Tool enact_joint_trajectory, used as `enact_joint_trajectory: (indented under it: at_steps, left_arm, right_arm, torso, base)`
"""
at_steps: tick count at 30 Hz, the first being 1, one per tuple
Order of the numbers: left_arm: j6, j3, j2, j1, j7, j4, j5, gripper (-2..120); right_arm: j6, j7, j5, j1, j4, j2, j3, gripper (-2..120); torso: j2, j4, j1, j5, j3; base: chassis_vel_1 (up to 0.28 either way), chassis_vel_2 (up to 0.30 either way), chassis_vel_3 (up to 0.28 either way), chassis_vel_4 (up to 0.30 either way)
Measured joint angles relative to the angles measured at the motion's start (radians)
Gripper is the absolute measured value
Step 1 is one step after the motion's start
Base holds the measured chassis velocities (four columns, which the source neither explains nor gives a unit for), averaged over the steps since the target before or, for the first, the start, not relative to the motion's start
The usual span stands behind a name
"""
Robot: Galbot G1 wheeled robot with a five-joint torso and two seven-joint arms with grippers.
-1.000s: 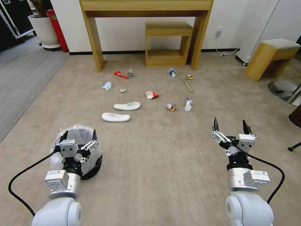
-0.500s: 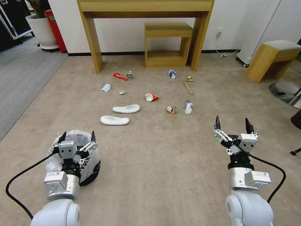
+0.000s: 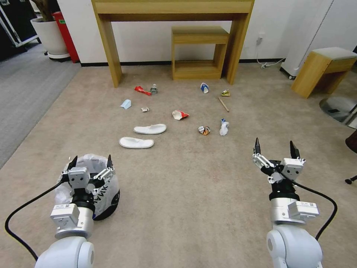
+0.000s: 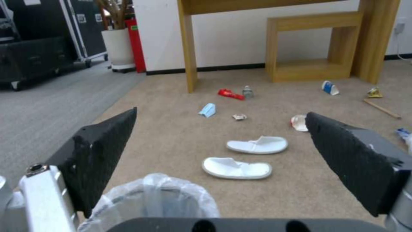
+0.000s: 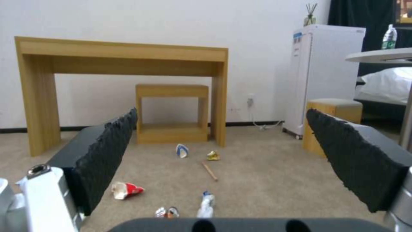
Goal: Pick up the trash bin and place the garbage on the floor into it.
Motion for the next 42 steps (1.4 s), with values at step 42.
enact_joint_trajectory:
  at_steps: [42]
  left_arm:
    - [-0.001, -0.002, 0.0, 0.008, -0.003, 0.003, -0.001, 100]
  right_arm:
    - [0.014, -0.015, 0.003, -0.007, -0.004, 0.006, 0.0, 100]
  torso:
    - [0.0, 0.0, 0.0, -0.0001, 0.0]
  base:
    - [0.06, 0.069, -0.062, -0.063]
